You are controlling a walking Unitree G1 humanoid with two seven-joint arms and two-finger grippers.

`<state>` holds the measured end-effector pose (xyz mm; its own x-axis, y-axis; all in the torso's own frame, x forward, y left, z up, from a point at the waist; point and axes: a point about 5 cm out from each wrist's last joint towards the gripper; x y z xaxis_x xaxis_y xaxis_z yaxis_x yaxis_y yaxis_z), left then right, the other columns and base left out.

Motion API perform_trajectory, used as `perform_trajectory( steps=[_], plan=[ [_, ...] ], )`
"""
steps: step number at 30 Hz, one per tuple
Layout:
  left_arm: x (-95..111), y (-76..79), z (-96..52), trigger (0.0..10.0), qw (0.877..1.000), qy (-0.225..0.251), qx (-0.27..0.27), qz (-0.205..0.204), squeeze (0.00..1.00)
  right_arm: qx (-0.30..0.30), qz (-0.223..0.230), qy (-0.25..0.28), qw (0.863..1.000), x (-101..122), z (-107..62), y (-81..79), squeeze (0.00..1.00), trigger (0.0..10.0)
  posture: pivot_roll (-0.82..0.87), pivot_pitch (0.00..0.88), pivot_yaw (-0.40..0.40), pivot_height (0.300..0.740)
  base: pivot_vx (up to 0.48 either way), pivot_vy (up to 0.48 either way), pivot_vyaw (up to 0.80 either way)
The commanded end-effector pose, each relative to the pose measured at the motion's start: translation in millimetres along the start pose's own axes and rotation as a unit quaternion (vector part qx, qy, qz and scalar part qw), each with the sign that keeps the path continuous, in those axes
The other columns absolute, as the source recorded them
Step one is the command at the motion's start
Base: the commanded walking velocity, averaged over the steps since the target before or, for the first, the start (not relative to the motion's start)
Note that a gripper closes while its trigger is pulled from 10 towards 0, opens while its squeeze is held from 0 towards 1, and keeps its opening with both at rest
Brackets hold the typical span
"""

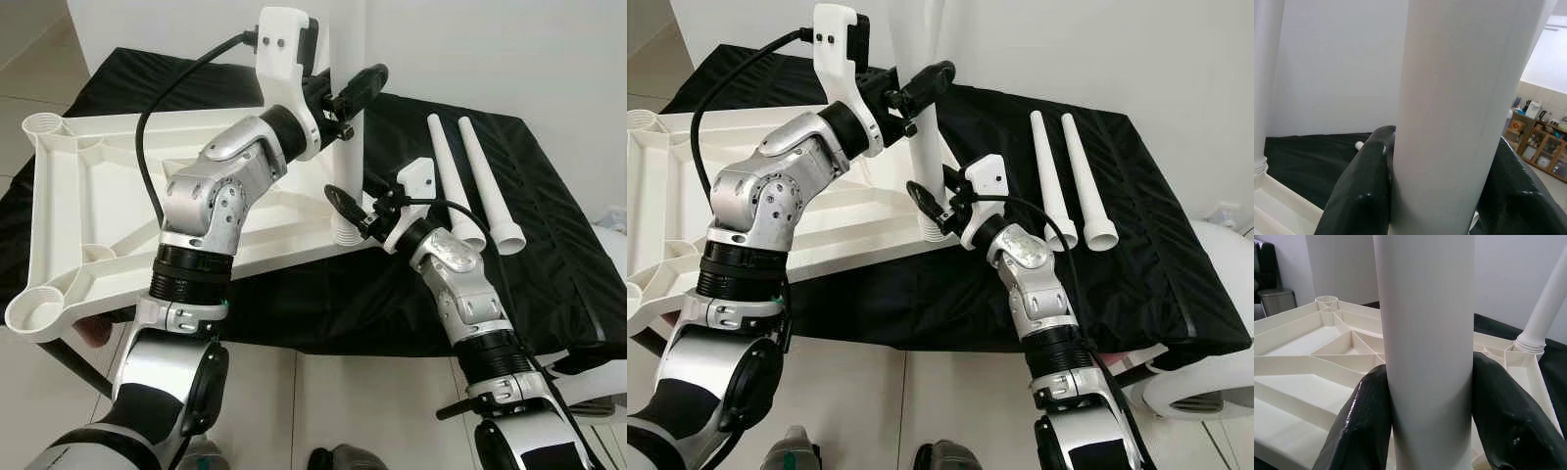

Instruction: Building children table

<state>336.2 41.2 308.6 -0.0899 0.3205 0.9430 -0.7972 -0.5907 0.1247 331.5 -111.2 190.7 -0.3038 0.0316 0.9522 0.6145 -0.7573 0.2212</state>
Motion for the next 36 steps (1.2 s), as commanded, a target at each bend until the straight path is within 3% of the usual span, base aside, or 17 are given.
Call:
perform_trajectory(
  steps=[1, 8, 9, 11, 12, 16, 20, 24, 30, 36],
  plan=[
    [13.6, 8.8, 6.6, 10.0, 0.999, 0.019, -0.008, 0.028, 0.0, -0.04, 0.008, -0.015, 0.999, -4.0, -4.9, 11.7, 1.0, 10.0, 0.07, 0.004, -0.108, 0.74, 0.0, 0.0, 0.0],
    [15.8, 1.1, 7.5, 10.0, 0.995, 0.024, 0.055, 0.083, 0.0, -0.101, -0.019, -0.013, 0.995, 0.2, -1.6, 20.7, 1.0, 10.0, 0.07, 0.003, -0.116, 0.74, 0.0, 0.0, 0.0],
    [14.8, -1.4, 7.6, 10.0, 0.993, 0.024, 0.069, 0.088, 0.0, -0.109, -0.027, -0.017, 0.994, -0.3, -0.9, 20.8, 0.87, 10.0, 0.07, 0.003, -0.116, 0.74, 0.0, 0.0, 0.0],
    [14.8, -1.4, 7.6, 10.0, 0.993, 0.024, 0.069, 0.088, 0.0, -0.109, -0.027, -0.017, 0.994, -0.3, -0.9, 20.8, 0.87, 10.0, 0.07, 0.003, -0.116, 0.74, 0.0, 0.0, 0.0],
    [13.8, -3.1, 7.4, 10.0, 0.993, 0.023, 0.078, 0.089, 0.0, -0.116, -0.035, -0.02, 0.992, -0.8, -0.1, 20.5, 0.0, 10.0, 0.07, 0.001, -0.115, 0.74, 0.0, 0.0, 0.0],
    [12.5, -3.4, 7.7, 10.0, 0.99, 0.025, 0.094, 0.101, 0.0, -0.121, -0.044, -0.016, 0.992, -0.9, 3.8, 12.2, 0.0, 10.0, 0.07, 0.0, -0.116, 0.74, 0.0, 0.0, 0.0],
    [9.6, 4.5, 11.2, 10.0, 0.987, 0.04, 0.108, 0.112, 0.0, -0.137, -0.075, -0.015, 0.988, -0.3, 13.3, -6.0, 0.0, 10.0, 0.07, 0.0, -0.115, 0.74, 0.0, 0.0, 0.0],
    [3.6, 15.6, 16.5, 10.0, 0.989, 0.051, 0.109, 0.09, 0.0, -0.164, -0.087, -0.011, 0.983, 0.2, 23.2, -26.0, 0.0, 10.0, 0.08, 0.0, -0.118, 0.74, 0.0, 0.0, 0.0],
    [3.4, 21.2, 19.0, 10.0, 0.989, 0.055, 0.104, 0.087, 0.0, -0.2, -0.087, -0.015, 0.976, 1.1, 29.8, -32.4, 0.0, 10.0, 0.08, 0.007, -0.114, 0.74, 0.0, 0.0, 0.0],
    [2.9, 25.4, 20.7, 10.0, 0.989, 0.057, 0.103, 0.094, 0.0, -0.265, -0.104, 0.003, 0.959, 11.5, 37.9, -34.9, 0.0, 10.0, 0.09, 0.013, -0.114, 0.74, 0.0, 0.0, 0.0]
  ],
)
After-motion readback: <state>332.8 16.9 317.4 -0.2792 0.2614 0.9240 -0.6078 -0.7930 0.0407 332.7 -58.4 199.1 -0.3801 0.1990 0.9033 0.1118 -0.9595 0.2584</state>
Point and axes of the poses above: a point about 5 cm out from each wrist's last joint towards the gripper, its own z axis pointing out of the wrist towards the gripper, its own x axis along the axis of the wrist's last joint, y = z × x, and after that the axes turned 1 degree about -z, right-handed
